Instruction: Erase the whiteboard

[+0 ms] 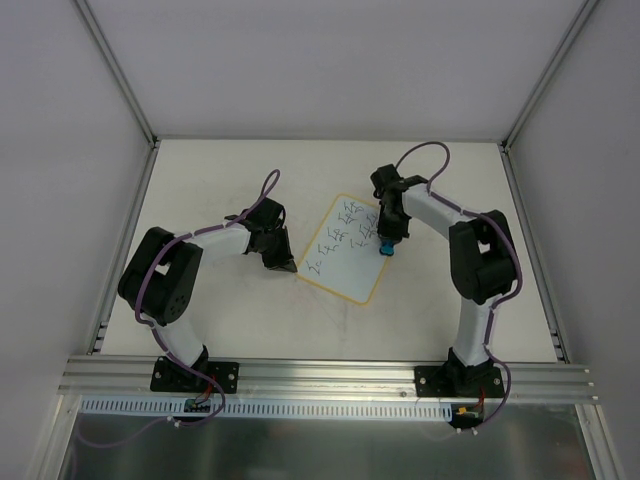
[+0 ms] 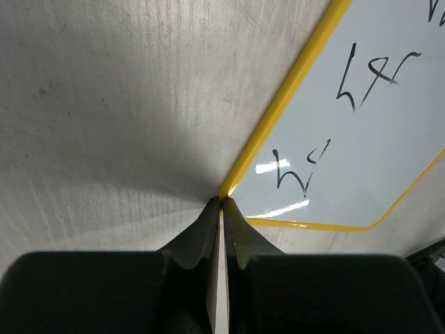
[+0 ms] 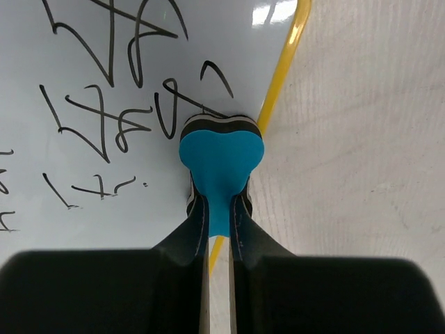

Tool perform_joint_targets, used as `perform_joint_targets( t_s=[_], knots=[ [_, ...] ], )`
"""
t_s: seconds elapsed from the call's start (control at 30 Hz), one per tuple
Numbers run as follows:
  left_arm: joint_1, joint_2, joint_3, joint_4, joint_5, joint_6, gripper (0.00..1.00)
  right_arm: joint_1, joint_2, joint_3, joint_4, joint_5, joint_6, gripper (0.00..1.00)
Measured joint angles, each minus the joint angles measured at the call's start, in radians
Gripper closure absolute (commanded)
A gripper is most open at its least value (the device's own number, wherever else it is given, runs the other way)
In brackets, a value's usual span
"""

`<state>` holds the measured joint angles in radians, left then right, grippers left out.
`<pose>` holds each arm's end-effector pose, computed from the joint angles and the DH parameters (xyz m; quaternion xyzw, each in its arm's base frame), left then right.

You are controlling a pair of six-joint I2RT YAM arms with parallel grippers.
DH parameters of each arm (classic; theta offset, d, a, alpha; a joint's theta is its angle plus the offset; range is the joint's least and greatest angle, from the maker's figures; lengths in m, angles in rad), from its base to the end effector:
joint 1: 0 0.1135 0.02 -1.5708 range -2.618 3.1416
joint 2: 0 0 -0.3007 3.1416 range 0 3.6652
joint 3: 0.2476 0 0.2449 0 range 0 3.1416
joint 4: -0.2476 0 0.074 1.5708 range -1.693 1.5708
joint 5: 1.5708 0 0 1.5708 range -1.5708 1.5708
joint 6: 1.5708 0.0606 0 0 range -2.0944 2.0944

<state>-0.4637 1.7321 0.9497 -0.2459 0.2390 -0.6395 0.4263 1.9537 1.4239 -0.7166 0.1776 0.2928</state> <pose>0.3045 -0.1683 0.1717 -0.0521 0.9557 -0.2372 0.1664 0.3779 0.1599 0.1976 -0.0513 0.9818 -0.0253 0.1814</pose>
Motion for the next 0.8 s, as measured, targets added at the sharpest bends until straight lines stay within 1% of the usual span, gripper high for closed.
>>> perform_joint_targets(
  t_s=[0.13,0.23,0.37,0.53,0.63,0.8],
  knots=[
    [0.000,0.000,0.000,-0.001,0.000,0.000,1.00,0.042,0.016,0.024,-0.023,0.001,-0.031,1.00],
    [0.001,0.000,-0.001,0.000,0.001,0.000,1.00,0.097,0.057,0.086,-0.048,-0.014,-0.054,1.00],
    [0.001,-0.001,-0.003,0.001,0.002,0.000,1.00,0.182,0.141,0.213,-0.064,-0.049,-0.084,1.00],
    [0.001,-0.006,-0.010,0.004,0.003,0.001,1.00,0.251,0.258,0.399,-0.097,-0.089,-0.110,1.00],
    [0.001,-0.011,-0.015,0.005,0.003,0.000,1.00,0.263,0.286,0.444,-0.114,-0.092,-0.116,1.00],
    [0.001,-0.017,-0.025,0.012,0.002,0.000,1.00,0.232,0.278,0.427,-0.112,-0.109,-0.109,1.00]
  ],
)
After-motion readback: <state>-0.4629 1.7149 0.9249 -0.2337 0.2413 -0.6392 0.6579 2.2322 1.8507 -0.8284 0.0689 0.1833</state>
